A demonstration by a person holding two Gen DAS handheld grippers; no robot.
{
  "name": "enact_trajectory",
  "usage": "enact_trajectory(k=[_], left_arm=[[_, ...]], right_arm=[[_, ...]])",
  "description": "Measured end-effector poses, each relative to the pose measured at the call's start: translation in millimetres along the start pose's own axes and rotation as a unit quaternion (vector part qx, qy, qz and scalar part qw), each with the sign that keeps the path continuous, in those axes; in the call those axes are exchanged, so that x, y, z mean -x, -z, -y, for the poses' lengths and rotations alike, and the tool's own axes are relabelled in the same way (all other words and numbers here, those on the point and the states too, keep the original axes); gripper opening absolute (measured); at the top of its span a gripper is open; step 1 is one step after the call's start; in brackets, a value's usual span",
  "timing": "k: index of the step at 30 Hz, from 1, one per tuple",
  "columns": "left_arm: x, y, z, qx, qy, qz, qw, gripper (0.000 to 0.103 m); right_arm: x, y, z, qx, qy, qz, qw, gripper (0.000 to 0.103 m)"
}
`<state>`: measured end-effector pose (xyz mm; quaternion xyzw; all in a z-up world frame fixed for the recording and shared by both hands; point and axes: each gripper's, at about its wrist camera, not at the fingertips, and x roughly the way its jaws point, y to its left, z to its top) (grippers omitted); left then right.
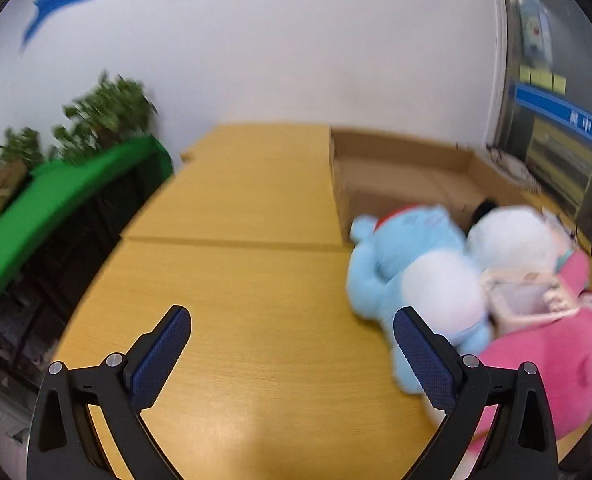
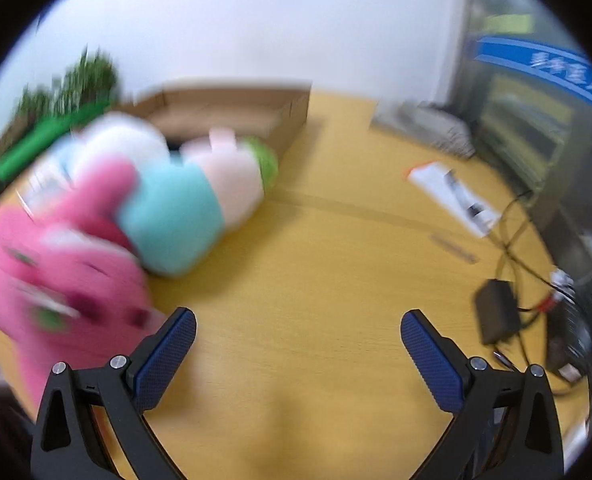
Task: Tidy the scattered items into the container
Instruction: 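Move both grippers toward the pile of plush toys beside the box, then lower both grippers onto the large pink bear and close on it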
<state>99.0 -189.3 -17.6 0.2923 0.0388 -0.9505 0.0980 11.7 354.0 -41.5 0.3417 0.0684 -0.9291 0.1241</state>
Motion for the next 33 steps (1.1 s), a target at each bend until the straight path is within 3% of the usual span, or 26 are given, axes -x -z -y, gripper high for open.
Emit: enact_trajectory(k=[2, 4, 6, 9, 13, 17, 19, 25, 33], left_arm=[[32, -6, 28, 0.0, 0.001, 0.025, 0.9997, 0.103], [43, -13, 60, -0.013, 0.051, 0.031, 0.9981, 0.103], [43, -13, 88, -0.02, 0.1, 0.01, 0.9948, 0.103], [46, 3, 128, -0.042, 0.107, -0.014, 0.9933, 0.103], [44, 17, 163, -0.059, 0.107, -0.034, 0.992, 0.103], [34, 28, 178, -0.052, 0.108, -0.052, 0.9914, 0.103], [31, 32, 179, -0.042, 0.115, -0.06, 0.9906, 0.103], [16, 36, 179, -0.03, 0.122, -0.08, 0.9888, 0.103], [3, 44, 179, -0.021, 0.144, -0.097, 0.9845, 0.103]], right_arm=[[27, -10, -22, -0.024, -0.02, 0.037, 0.999, 0.102], [44, -18, -56, -0.027, -0.051, 0.067, 0.996, 0.102], [55, -25, -92, -0.029, -0.072, 0.099, 0.992, 0.102], [63, -32, -147, -0.023, -0.097, 0.128, 0.987, 0.102], [52, -36, -184, -0.037, -0.083, 0.087, 0.992, 0.102], [45, -25, -190, -0.052, -0.025, 0.046, 0.997, 0.102], [47, -19, -191, -0.05, -0.018, 0.035, 0.998, 0.102], [47, -10, -193, -0.028, 0.007, 0.038, 0.999, 0.102], [29, -11, -190, -0.021, 0.002, 0.022, 1.0, 0.102]])
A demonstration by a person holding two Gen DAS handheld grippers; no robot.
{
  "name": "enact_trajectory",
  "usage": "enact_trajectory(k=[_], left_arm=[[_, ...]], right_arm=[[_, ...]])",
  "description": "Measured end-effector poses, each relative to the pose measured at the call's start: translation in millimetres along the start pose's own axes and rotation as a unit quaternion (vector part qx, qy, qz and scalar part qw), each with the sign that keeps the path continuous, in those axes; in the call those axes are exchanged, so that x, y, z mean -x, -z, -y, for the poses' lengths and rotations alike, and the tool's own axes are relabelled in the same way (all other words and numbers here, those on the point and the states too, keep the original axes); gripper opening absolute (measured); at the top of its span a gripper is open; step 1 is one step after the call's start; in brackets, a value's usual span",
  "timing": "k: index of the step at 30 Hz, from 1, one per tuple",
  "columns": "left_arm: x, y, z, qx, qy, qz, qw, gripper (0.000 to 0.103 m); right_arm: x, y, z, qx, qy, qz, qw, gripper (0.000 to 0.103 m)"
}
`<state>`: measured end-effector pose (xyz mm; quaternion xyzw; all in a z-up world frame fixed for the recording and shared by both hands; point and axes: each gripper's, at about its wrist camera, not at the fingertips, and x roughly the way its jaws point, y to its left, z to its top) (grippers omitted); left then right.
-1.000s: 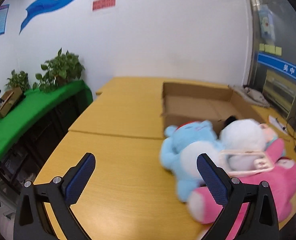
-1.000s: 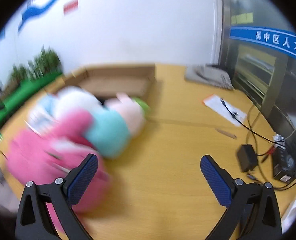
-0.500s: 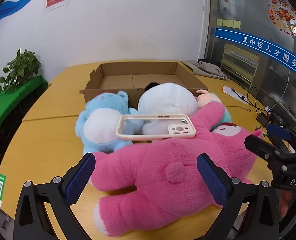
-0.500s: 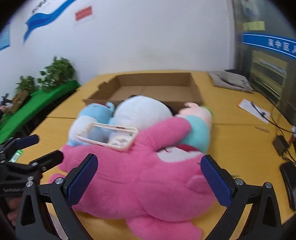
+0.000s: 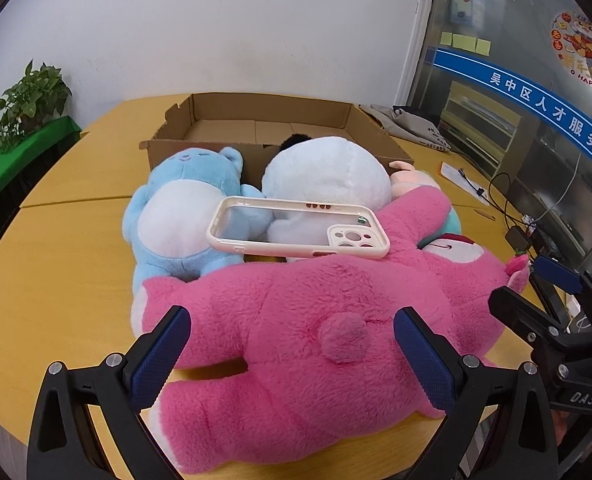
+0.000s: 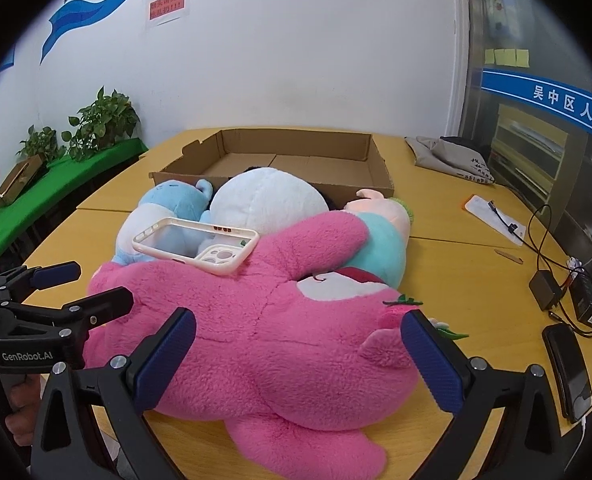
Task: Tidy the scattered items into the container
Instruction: 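Lower both grippers onto the large pink bear and close on it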
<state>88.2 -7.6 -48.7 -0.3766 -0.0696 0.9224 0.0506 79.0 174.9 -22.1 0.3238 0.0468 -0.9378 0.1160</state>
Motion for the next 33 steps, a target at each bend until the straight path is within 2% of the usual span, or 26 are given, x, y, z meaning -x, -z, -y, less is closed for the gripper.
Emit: enact_trajectory(k=[9, 16, 26, 29, 33], left_arm=[[-13, 1, -5, 0.009, 0.038, 0.007, 0.9992, 0.103], [-23, 2, -3, 0.005, 0.061, -0.008, 0.9981, 0.103], [-30, 6, -12, 0.028, 0.092, -0.026, 0.9951, 0.103], [-34, 7, -13, 0.034, 0.099, -0.033, 0.994, 0.103], [-38, 9, -14, 0.042, 0.116, -0.043, 0.9914, 0.103]], right_arm=[[-22, -2, 3, -0.003, -0.013, -0.012, 1.0, 0.102], [-25, -5, 1, 0.016, -0.015, -0.011, 1.0, 0.102], [-26, -8, 4, 0.013, -0.02, -0.012, 1.0, 0.102], [-22, -10, 8, 0.007, -0.024, -0.002, 1.0, 0.102], [-13, -16, 23, 0.003, -0.01, 0.021, 1.0, 0.102]])
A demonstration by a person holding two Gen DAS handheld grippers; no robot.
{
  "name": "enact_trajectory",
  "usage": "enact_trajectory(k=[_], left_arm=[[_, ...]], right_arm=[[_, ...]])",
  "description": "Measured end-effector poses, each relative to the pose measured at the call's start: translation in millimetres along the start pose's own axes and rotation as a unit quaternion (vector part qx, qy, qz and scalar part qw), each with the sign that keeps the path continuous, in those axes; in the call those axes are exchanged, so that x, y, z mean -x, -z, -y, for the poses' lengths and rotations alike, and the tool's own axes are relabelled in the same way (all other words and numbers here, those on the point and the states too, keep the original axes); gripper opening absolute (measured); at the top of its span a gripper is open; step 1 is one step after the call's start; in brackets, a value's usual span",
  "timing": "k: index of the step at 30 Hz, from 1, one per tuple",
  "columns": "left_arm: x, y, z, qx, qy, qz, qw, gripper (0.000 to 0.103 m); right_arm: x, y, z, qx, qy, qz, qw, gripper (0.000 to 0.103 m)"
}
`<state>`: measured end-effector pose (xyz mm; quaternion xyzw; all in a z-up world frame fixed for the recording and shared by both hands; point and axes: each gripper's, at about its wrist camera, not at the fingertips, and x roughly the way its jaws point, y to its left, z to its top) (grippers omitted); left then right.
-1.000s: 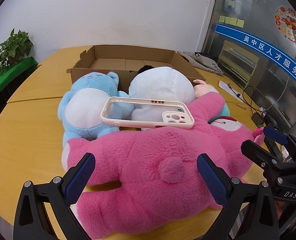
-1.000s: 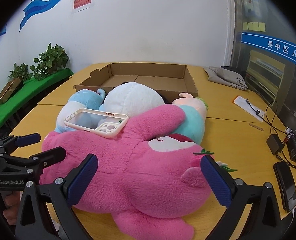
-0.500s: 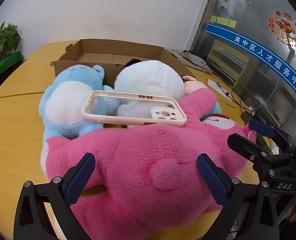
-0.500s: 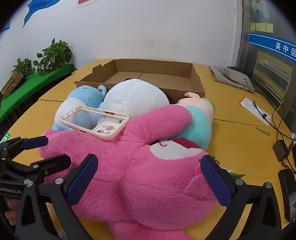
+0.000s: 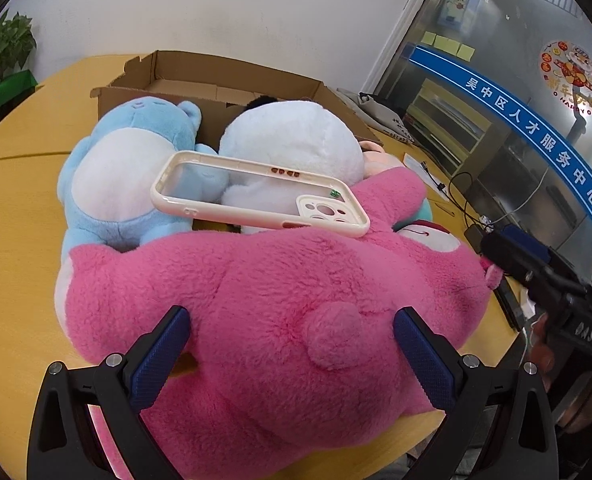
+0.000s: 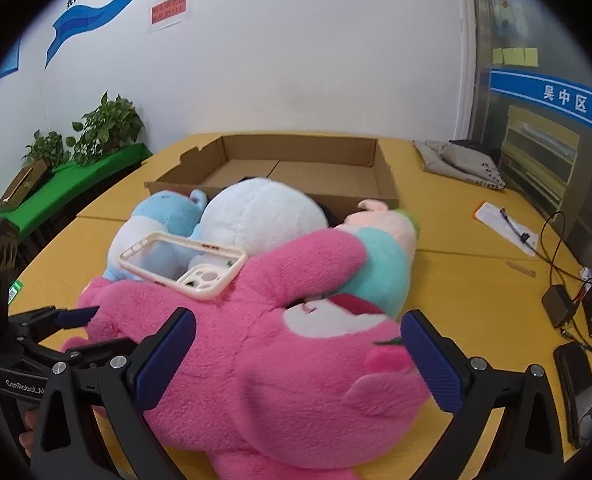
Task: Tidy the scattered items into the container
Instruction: 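Lower both grippers onto the large pink bear and close on it, then lift the pink bear with both grippers and carry it over the box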
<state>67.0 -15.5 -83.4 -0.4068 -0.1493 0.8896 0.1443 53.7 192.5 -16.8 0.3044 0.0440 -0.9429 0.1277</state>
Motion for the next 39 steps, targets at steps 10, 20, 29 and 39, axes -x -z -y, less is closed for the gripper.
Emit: enact_trajectory(k=[10, 20, 29, 39], left_arm=[[-10, 4, -3, 0.0, 0.008, -0.011, 0.9999, 0.103], [-6, 6, -21, 0.031, 0.048, -0.021, 0.9982, 0.063], [26, 15, -9, 0.005, 0.04, 0.009, 0.9991, 0.049], [103, 12, 14, -0.038, 0.044, 0.062, 0.9964, 0.048]], right_arm=[[-35, 29, 80, -0.079, -0.028, -0.071, 0.994, 0.102], [-79, 59, 74, -0.139, -0.151, -0.097, 0.974, 0.09], [-35, 61, 48, -0.107, -0.129, -0.049, 0.985, 0.066], [34, 36, 30, -0.095, -0.148, 0.012, 0.984, 0.066]])
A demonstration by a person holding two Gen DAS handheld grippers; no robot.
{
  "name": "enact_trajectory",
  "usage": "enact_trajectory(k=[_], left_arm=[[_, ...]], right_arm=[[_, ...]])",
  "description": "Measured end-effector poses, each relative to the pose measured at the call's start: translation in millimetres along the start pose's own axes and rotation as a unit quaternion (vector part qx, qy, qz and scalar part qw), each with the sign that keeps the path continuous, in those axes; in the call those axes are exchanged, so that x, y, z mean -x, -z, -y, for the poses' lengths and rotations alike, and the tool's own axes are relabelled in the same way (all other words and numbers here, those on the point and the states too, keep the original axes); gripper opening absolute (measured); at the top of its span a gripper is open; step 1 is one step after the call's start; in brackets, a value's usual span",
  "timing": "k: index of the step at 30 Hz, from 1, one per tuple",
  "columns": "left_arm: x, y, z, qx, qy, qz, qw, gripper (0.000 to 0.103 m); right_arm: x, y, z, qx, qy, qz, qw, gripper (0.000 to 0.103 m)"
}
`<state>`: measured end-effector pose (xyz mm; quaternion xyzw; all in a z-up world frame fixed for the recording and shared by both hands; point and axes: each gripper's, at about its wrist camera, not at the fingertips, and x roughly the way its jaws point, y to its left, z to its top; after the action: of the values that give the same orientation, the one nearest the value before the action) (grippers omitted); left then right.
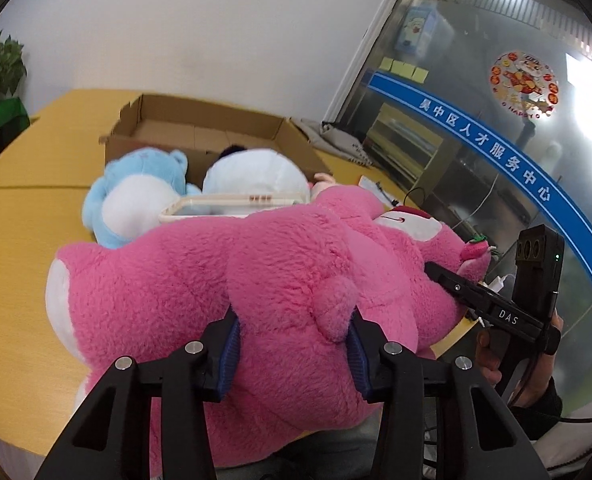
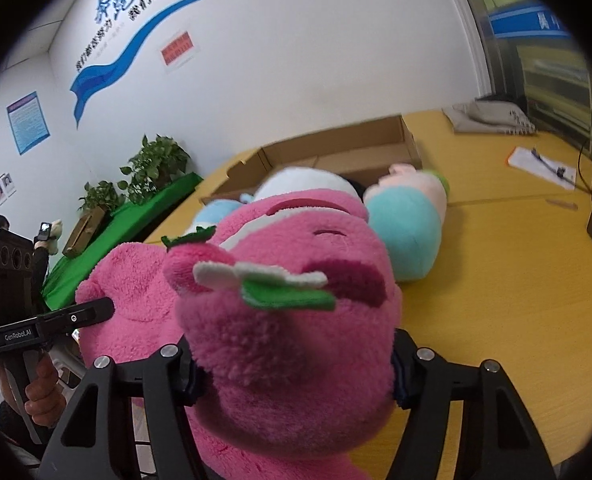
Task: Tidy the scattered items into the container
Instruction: 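Lift the pink bear with both grippers and carry it over the box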
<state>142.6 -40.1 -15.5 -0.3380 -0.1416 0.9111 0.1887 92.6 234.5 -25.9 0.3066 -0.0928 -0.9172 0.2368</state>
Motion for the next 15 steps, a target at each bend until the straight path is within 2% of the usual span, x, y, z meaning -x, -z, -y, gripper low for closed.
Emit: enact_trajectory(k=[7, 11, 15], left_arm=[[3, -47, 11, -0.021, 0.012, 0.025, 0.9994, 0.049], [0, -91, 19, -0.038, 0.018, 0.043, 0.9982, 0.049], [-11, -138, 17, -0.046, 0.017, 0.054, 0.9973, 0.049]], right_arm=[[16, -39, -12, 0.015, 0.015, 0.044, 0.999, 0.066], [20, -77, -13, 0.03, 0.028, 0.079, 0.996, 0.067], [6, -123, -15, 0.04, 0.036, 0.11, 0.993, 0.067]])
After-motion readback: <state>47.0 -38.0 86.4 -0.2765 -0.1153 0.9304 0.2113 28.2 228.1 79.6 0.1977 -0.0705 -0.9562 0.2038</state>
